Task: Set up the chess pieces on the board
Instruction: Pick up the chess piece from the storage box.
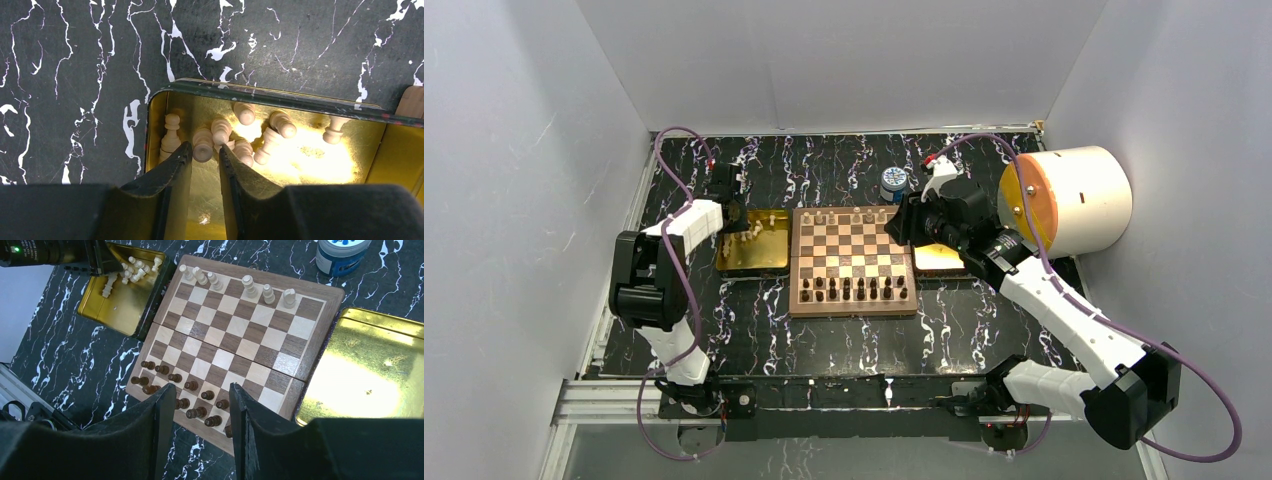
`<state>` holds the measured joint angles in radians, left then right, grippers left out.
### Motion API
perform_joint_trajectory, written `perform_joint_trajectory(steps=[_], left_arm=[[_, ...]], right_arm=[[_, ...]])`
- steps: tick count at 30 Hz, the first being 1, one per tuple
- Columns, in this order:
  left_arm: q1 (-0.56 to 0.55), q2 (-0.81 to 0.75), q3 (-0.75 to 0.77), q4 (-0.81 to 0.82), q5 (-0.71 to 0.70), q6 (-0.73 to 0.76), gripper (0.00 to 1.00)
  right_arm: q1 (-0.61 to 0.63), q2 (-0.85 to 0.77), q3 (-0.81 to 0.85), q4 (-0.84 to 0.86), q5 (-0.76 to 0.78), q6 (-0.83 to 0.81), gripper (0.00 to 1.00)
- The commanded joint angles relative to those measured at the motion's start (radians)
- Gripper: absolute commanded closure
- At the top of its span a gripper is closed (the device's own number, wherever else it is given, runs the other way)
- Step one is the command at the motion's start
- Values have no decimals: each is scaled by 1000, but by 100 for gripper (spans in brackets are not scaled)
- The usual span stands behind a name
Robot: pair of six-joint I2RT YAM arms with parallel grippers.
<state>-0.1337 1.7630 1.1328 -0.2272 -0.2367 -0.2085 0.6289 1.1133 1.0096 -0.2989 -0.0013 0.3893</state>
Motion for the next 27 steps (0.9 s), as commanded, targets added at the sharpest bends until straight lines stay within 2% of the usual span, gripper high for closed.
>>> perform_joint_trajectory(steps=[1, 15, 20, 27], left_arm=[[2, 1, 41, -13, -10, 11, 76], [3, 32, 64, -24, -36, 20, 79], [3, 25, 68, -32, -28, 20, 85], [3, -17, 108, -128, -40, 18, 92]], right_arm=[[2, -23, 52, 0, -4, -13, 48], [3, -22, 64, -2, -11, -12, 47], [2, -31, 58, 2, -11, -11, 48], [3, -49, 42, -7, -4, -10, 47]])
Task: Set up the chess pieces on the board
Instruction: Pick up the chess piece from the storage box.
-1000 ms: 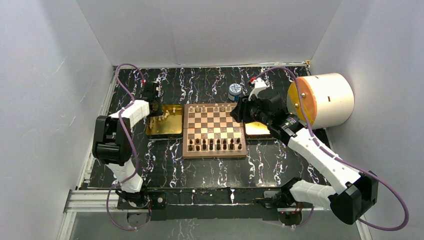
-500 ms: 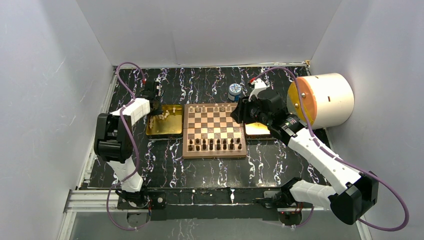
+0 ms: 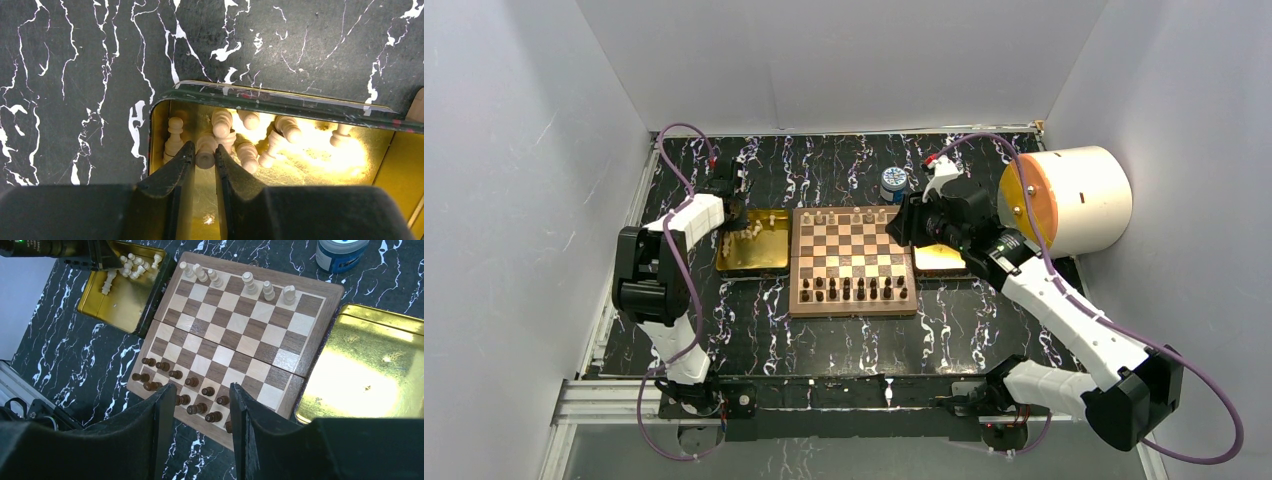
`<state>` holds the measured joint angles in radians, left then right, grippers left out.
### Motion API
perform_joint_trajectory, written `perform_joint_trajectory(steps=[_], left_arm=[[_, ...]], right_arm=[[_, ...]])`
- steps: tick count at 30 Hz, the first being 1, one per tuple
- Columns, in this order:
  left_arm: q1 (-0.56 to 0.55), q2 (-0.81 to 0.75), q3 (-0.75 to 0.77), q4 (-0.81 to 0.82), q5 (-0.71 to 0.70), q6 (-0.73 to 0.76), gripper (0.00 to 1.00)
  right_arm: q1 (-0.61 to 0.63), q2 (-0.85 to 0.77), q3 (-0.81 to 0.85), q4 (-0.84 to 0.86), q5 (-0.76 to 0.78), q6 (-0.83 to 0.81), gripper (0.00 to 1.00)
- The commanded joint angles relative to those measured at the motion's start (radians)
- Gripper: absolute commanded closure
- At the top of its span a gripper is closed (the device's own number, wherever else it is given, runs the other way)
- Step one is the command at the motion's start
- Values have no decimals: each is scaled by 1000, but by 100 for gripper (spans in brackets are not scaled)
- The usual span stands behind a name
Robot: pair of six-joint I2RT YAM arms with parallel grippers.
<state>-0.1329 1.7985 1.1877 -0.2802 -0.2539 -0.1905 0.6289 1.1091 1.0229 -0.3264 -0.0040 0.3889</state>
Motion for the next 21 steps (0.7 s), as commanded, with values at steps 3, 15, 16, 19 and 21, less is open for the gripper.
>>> perform_joint_trajectory(steps=[3, 15, 16, 19, 21], left_arm=[[2, -73, 77, -126, -21, -8, 94], [1, -188, 121, -199, 25, -10, 94], [1, -194, 125, -201, 40, -12, 94], [0, -212, 139, -213, 99, -15, 94], [-3, -227, 145, -218, 143, -23, 94]], right_arm=[[2, -52, 16, 20, -1, -6, 47], [3, -53, -17, 20, -1, 17, 47], [3, -50, -17, 20, -3, 19, 47], [2, -46, -13, 20, -3, 28, 47], [2, -41, -14, 18, -3, 31, 47]])
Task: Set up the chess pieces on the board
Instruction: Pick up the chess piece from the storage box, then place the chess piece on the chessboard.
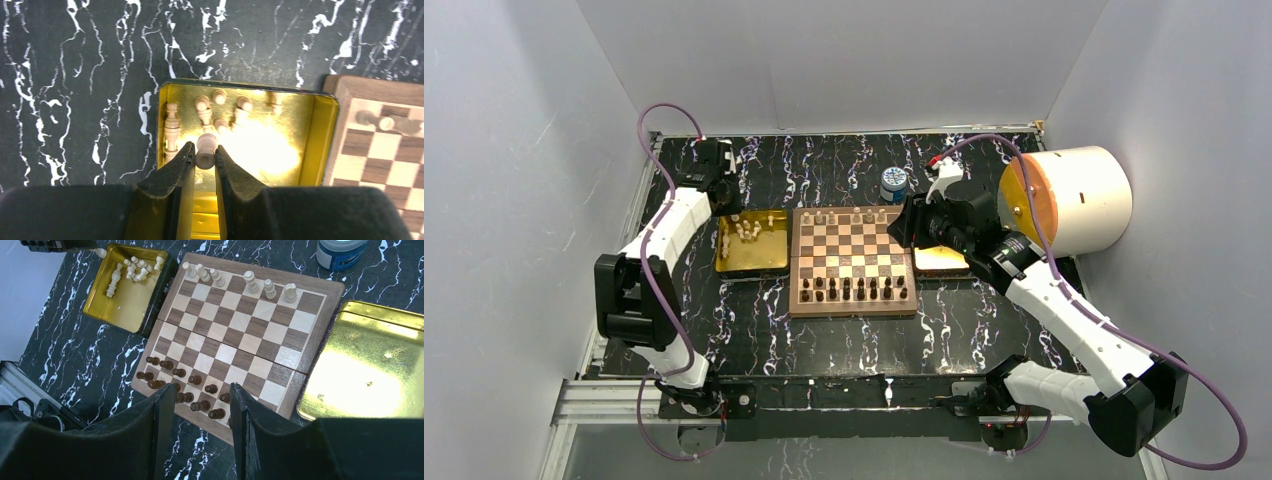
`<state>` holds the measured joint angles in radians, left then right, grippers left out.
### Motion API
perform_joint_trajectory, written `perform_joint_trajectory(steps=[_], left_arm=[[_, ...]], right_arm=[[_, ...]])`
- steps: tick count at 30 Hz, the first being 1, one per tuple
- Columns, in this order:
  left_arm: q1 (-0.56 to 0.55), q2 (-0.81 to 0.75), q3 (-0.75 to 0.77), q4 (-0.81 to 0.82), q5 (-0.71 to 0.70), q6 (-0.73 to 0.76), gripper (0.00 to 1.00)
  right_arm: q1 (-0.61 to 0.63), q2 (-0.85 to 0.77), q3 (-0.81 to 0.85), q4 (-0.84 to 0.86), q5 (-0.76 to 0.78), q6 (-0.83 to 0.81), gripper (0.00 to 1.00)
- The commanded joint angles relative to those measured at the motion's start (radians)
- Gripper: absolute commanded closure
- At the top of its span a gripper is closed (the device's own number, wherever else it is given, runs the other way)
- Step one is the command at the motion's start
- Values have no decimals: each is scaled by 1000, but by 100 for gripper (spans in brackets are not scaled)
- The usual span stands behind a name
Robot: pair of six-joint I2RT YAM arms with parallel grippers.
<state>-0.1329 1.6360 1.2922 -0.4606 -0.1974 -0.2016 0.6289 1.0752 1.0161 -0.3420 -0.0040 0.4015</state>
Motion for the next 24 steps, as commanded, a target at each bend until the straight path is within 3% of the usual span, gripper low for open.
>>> perform_joint_trajectory(steps=[1, 7, 13, 24], left_arm=[[-8, -72, 40, -38, 109, -18, 94], [-77, -110, 21, -38, 156, -46, 95], [-240, -101, 16, -27, 108, -77, 96], [-508, 86, 153, 19, -11, -101, 96]], right_arm=[[3, -4, -9, 34, -3, 19, 47], [2, 1, -36, 32, -8, 26, 47], [2, -5, -68, 26, -2, 33, 47], [2, -24, -75, -38, 112, 59, 48]])
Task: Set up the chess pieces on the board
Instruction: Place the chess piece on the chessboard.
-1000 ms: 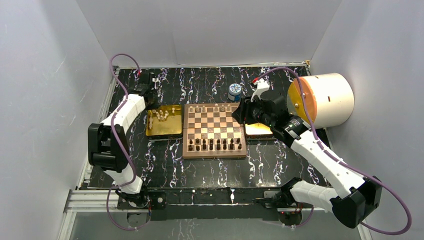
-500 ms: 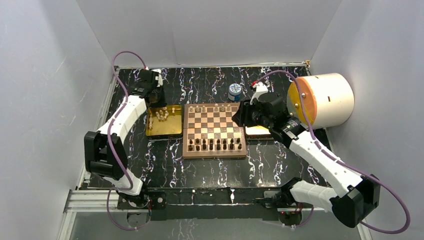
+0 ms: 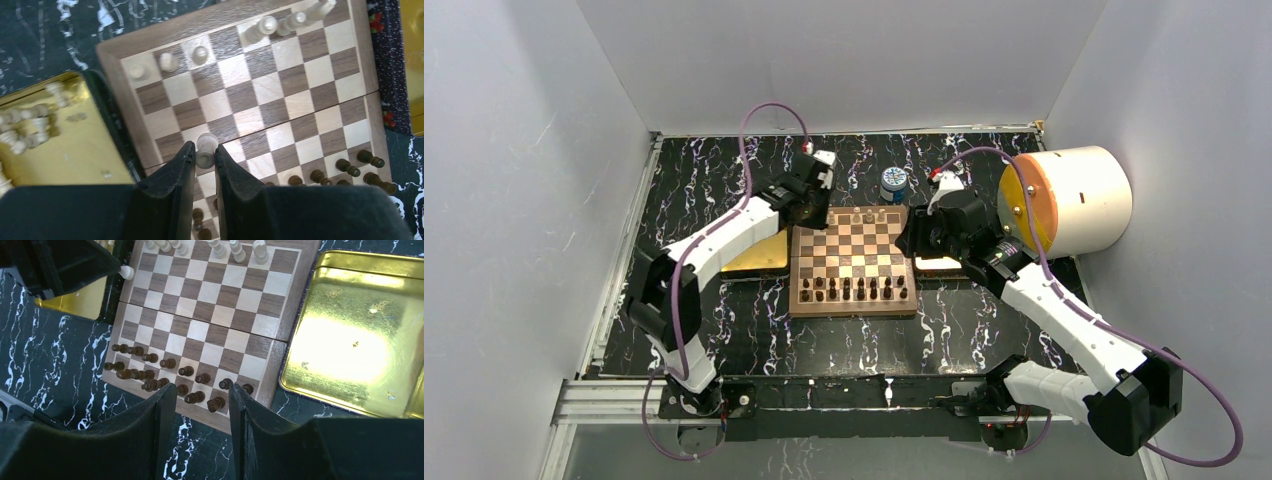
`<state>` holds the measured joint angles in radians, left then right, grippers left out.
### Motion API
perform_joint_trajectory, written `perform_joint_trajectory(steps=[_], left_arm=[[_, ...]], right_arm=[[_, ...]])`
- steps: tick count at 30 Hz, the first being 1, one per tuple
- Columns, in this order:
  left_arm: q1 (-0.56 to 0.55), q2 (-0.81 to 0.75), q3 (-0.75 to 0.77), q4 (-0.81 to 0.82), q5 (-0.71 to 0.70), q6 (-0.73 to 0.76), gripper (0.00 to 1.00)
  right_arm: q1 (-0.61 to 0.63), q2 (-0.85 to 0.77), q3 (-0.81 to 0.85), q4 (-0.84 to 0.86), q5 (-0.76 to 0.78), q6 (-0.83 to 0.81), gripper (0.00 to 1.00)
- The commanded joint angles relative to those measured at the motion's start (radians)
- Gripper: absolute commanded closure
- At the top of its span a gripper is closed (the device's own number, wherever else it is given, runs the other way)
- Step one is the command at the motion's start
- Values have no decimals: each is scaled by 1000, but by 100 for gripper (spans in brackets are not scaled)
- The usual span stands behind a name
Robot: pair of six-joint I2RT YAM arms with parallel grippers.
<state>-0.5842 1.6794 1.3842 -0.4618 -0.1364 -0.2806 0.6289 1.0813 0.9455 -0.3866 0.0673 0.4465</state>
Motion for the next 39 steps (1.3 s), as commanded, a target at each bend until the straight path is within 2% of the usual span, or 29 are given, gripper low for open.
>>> perform_joint_trajectory(steps=[1, 7, 17, 21, 24, 28, 31, 34, 39], left_arm=[[-78, 60, 71, 30, -74, -26, 96], [-142, 157, 99, 60, -97, -50, 96], [-184, 252, 128, 92, -129, -65, 94], [-186, 264, 134, 92, -122, -73, 87], [-186, 257, 130, 92, -121, -85, 75], [-185, 226, 130, 92, -117, -101, 69], [-169, 202, 131, 90, -78, -119, 63], [-127, 156, 114, 98, -11, -159, 61], [20, 20, -13, 191, 133, -230, 54]], right_arm=[[2, -34, -8, 9, 38, 13, 48], [2, -27, -9, -6, 51, 17, 48], [2, -55, -36, 19, 29, -2, 47], [2, -33, -37, 17, 21, -2, 47], [3, -24, -37, 23, 7, -1, 47], [2, -16, -34, 35, 0, 5, 47], [2, 1, -24, 37, -7, 13, 47], [3, 23, -14, 41, -12, 26, 48], [2, 89, 4, 55, -12, 65, 50]])
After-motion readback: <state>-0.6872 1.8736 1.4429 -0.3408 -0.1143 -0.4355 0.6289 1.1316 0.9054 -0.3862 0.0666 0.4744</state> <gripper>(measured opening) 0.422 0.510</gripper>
